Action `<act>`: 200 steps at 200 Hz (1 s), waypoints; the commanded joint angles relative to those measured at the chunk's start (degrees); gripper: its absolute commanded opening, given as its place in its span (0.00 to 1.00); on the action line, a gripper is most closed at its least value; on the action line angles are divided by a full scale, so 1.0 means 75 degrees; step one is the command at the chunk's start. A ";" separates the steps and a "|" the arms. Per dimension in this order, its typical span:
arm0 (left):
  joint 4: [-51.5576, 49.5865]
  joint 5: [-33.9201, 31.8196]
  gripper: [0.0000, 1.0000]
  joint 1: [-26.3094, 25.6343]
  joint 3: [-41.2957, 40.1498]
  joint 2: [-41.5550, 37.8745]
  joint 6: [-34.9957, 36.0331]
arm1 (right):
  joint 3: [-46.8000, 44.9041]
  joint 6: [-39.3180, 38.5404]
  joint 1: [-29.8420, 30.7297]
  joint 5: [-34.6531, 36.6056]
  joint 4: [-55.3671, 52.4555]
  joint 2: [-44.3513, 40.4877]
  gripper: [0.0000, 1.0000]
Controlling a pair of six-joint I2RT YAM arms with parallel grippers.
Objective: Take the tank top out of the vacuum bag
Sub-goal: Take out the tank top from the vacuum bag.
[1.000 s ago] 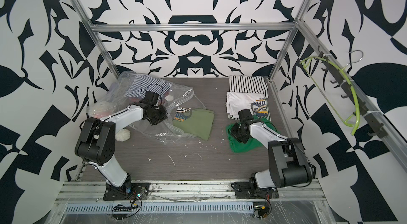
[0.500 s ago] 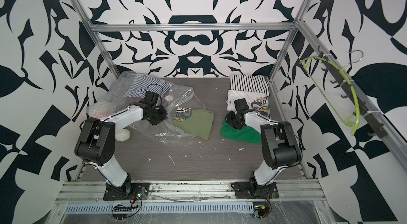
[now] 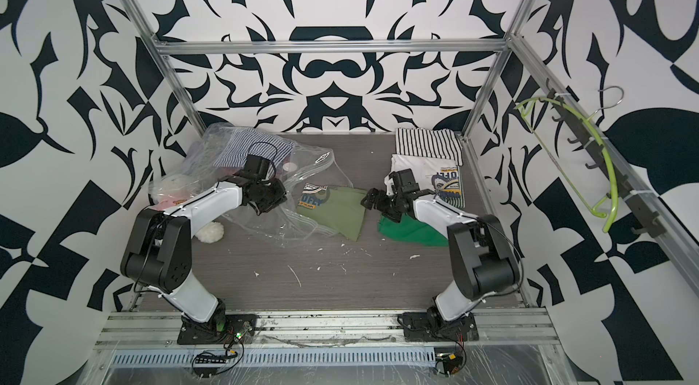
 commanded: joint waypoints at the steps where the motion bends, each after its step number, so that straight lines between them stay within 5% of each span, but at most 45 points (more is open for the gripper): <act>1: -0.0217 -0.0016 0.00 -0.0014 -0.0092 -0.0119 0.0055 | 0.0502 -0.0270 0.0324 -0.0709 0.0073 0.0516 0.89; 34: -0.0170 0.0007 0.00 -0.0037 -0.0051 -0.0018 0.0055 | 0.0835 -0.0245 0.0836 -0.0796 0.0043 0.1182 0.81; 55: -0.0158 0.0026 0.00 -0.0049 -0.0034 0.0013 0.0059 | 0.0874 -0.0141 0.1027 -0.1142 0.0382 0.1216 0.65; 77: -0.0123 0.0008 0.00 -0.0055 -0.0086 0.0047 0.0067 | 0.1095 -0.0146 0.1267 -0.1243 0.0441 0.1040 0.40; 99: -0.0077 0.0013 0.00 -0.0061 -0.0104 0.0110 0.0063 | 0.1387 -0.0230 0.1448 -0.0865 0.0019 0.0845 0.00; 200: -0.0071 -0.0243 0.00 -0.0027 -0.0187 0.0187 0.0089 | 0.2331 -0.1224 0.1409 0.0964 -0.2802 -0.0834 0.00</act>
